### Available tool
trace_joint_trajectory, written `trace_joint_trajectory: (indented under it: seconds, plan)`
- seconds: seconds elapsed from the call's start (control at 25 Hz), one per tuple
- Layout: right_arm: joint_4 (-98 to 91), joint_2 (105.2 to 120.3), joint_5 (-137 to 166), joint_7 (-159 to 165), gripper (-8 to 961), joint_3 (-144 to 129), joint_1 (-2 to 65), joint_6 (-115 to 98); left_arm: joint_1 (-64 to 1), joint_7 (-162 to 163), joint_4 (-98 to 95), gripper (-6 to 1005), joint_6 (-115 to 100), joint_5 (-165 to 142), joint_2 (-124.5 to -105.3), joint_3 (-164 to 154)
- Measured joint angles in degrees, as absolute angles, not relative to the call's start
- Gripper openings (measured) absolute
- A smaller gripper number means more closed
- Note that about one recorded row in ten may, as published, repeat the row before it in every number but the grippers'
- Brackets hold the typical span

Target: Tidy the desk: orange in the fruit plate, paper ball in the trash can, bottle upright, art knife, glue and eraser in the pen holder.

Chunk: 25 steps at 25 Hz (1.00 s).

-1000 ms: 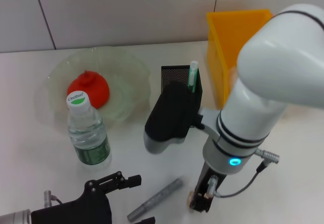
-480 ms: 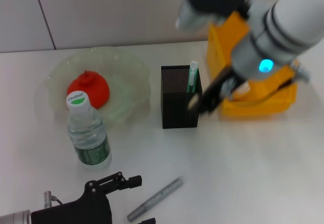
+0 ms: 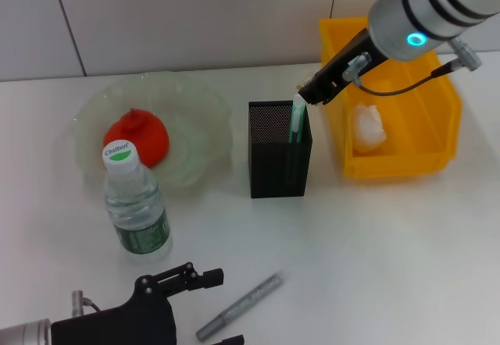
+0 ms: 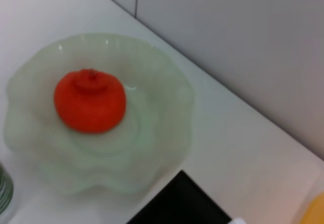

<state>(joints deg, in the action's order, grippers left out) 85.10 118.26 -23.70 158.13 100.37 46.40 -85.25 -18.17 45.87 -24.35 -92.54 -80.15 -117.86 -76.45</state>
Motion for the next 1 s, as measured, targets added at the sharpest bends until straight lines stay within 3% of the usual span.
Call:
trace_joint_trajectory:
  seconds: [0.92,1.0]
  plan:
    - [74.91,118.83,-25.96,158.02,447,94.48,47.68,-73.96,-18.46,46.59,-24.32,799,-92.82,-80.15,-117.68,-76.54]
    - [75.02,118.83,-25.97,158.03,512,94.48,47.64,-73.96,-18.44,46.59,-24.32,799,-92.82,-80.15,-117.68,-76.5]
